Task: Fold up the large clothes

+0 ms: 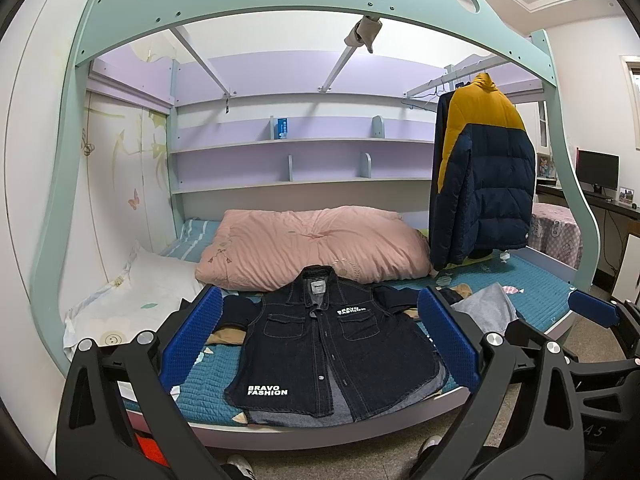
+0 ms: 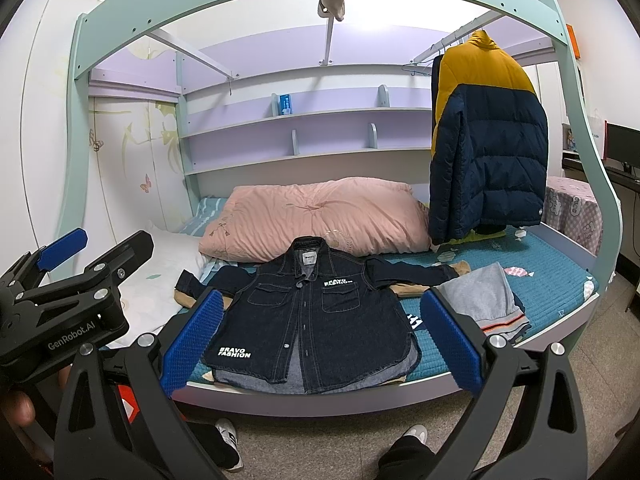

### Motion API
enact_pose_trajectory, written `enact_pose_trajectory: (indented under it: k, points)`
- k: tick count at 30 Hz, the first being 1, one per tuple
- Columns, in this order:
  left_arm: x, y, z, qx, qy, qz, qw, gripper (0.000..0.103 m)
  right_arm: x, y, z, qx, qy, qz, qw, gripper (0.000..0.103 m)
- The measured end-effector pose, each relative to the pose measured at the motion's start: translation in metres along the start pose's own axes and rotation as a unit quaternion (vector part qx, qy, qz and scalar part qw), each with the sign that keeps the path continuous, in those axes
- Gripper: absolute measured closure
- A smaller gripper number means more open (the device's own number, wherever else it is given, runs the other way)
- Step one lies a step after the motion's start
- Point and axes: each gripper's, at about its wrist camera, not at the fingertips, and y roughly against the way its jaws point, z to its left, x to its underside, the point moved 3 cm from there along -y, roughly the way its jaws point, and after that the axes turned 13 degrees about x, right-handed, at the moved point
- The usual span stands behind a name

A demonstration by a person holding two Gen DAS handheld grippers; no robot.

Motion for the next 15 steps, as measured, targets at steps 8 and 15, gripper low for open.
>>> enact_pose_trajectory:
  k: [8, 15]
  points:
    - [0.0003, 0.0000, -0.0002, 0.000, 0.000, 0.000, 1.0000, 0.005, -0.0001, 0.0003, 0.0000, 0.000, -0.001, 0.000, 1.000, 0.008]
    - [0.0000, -0.0002, -0.0011, -0.002, -0.001, 0.000, 1.0000, 0.005, 0.0001, 0.0008, 0.0011, 0.002, 0.000, 0.000, 1.000, 0.008]
